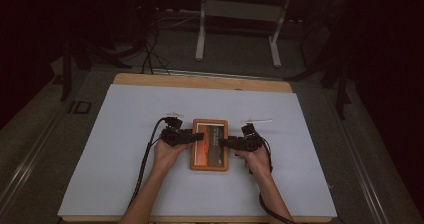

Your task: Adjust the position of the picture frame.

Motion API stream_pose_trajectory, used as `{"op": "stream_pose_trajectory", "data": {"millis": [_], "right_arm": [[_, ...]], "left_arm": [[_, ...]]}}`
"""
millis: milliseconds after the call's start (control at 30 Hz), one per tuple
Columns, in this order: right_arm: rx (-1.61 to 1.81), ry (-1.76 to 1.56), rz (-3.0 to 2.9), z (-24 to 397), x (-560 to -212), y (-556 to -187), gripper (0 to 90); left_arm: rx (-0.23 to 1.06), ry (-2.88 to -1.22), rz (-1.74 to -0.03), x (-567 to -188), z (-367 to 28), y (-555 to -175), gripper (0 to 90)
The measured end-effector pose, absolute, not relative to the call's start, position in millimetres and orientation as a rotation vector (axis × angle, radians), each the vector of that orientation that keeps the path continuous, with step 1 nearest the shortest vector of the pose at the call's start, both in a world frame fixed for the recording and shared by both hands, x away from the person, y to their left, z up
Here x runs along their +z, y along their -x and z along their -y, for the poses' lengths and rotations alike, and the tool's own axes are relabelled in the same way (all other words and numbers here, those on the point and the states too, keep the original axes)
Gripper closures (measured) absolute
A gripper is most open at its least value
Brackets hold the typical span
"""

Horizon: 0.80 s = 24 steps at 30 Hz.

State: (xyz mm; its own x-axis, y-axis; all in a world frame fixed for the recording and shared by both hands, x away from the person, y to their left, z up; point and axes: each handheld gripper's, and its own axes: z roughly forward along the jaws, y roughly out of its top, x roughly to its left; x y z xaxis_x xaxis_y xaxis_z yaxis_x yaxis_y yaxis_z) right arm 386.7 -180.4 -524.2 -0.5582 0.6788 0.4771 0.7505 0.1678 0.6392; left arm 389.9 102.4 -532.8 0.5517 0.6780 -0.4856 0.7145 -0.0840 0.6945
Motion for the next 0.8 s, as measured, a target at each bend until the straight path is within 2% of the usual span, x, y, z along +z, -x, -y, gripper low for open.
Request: {"op": "stream_pose_trajectory", "data": {"millis": [367,467,800], "right_arm": [[-1.405,1.449,2.357,184,-523,-383,50.2],[-1.419,1.458,2.366,188,-519,-382,50.2],[-1.482,1.431,2.467,187,-504,-374,52.4]], "left_arm": [[0.015,-1.814,-1.163,-529,-106,-384,43.5],[0.044,-1.8,-1.155,-526,-108,-381,46.1],[0.152,-1.759,-1.106,-501,-119,-362,47.4]]}}
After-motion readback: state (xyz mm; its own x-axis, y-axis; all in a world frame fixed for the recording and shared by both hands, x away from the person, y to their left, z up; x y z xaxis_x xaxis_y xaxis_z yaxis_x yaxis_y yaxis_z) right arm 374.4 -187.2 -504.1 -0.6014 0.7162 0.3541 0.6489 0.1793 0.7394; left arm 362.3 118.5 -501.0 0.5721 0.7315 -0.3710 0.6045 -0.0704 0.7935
